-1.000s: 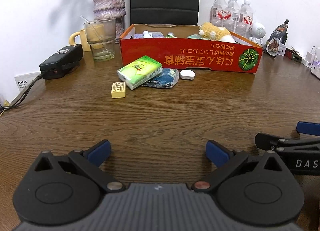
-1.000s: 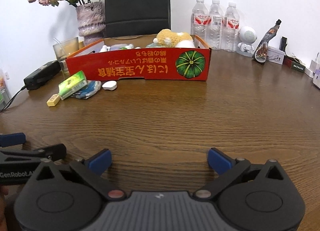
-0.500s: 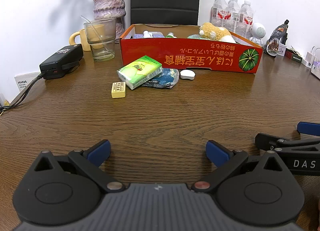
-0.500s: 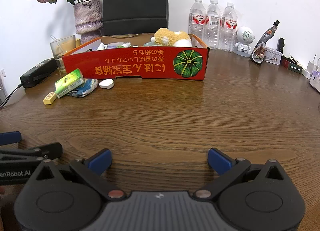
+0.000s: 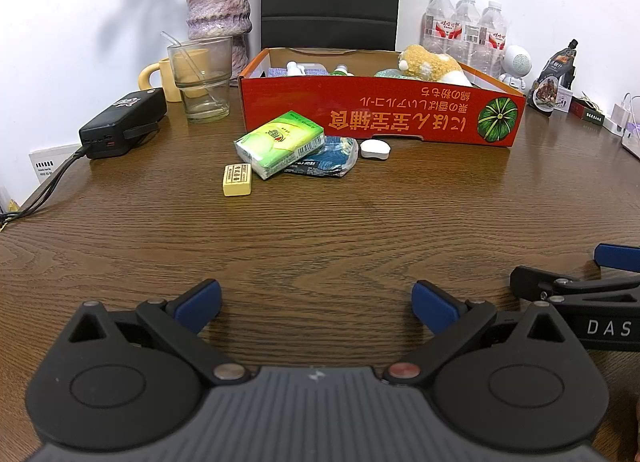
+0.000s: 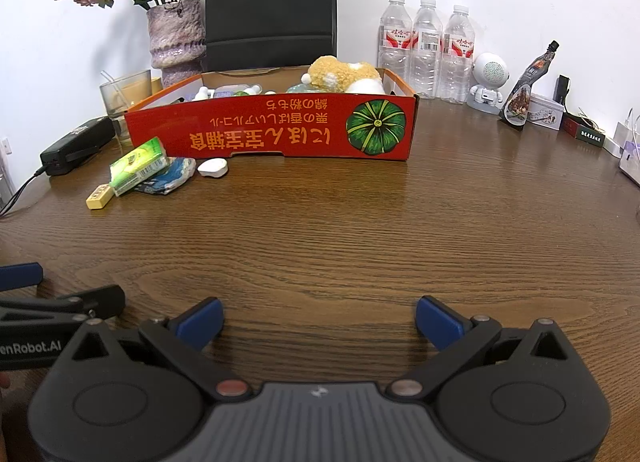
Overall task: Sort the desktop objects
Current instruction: 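Withdraw both tools back over the desk, then grasp the white earbud case with the left tool while the right tool grasps the green tissue pack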
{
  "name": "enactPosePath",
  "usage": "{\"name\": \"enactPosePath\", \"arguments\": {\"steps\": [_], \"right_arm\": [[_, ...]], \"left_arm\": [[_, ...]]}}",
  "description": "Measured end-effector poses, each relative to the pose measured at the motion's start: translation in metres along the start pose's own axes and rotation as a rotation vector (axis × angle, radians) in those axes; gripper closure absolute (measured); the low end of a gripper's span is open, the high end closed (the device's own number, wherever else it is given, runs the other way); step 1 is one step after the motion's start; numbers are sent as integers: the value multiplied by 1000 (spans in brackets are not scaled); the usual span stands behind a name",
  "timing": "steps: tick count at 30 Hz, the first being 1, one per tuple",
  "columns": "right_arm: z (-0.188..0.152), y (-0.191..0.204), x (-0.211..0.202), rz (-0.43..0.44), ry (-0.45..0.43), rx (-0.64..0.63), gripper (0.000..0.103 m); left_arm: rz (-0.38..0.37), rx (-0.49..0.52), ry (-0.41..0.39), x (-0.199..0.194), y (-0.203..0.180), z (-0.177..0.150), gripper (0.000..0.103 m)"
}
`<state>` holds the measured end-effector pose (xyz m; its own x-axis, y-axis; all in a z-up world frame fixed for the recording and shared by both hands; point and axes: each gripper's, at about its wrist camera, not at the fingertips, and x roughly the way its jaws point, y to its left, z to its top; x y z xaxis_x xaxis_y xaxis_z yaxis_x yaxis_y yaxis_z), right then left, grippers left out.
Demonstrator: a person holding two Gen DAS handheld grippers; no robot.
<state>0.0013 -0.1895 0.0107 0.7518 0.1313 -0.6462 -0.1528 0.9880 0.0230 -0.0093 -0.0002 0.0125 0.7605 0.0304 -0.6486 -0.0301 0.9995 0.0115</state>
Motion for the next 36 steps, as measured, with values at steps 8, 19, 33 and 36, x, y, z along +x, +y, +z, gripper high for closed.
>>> {"name": "enactPosePath", "arguments": {"steps": [8, 19, 33, 36], "right_arm": [[1, 0, 0, 5, 0, -4, 0], [34, 12, 9, 148, -22, -74, 12], [135, 122, 112, 415, 16, -232, 68], [134, 124, 115, 442, 17, -249, 87]], "left_arm": [[-6, 3, -5, 1, 1, 2, 0], [97, 70, -113, 38, 46, 55, 2], [119, -117, -98, 21, 107, 44, 1], [124, -124, -86, 25, 109, 43, 1]]}}
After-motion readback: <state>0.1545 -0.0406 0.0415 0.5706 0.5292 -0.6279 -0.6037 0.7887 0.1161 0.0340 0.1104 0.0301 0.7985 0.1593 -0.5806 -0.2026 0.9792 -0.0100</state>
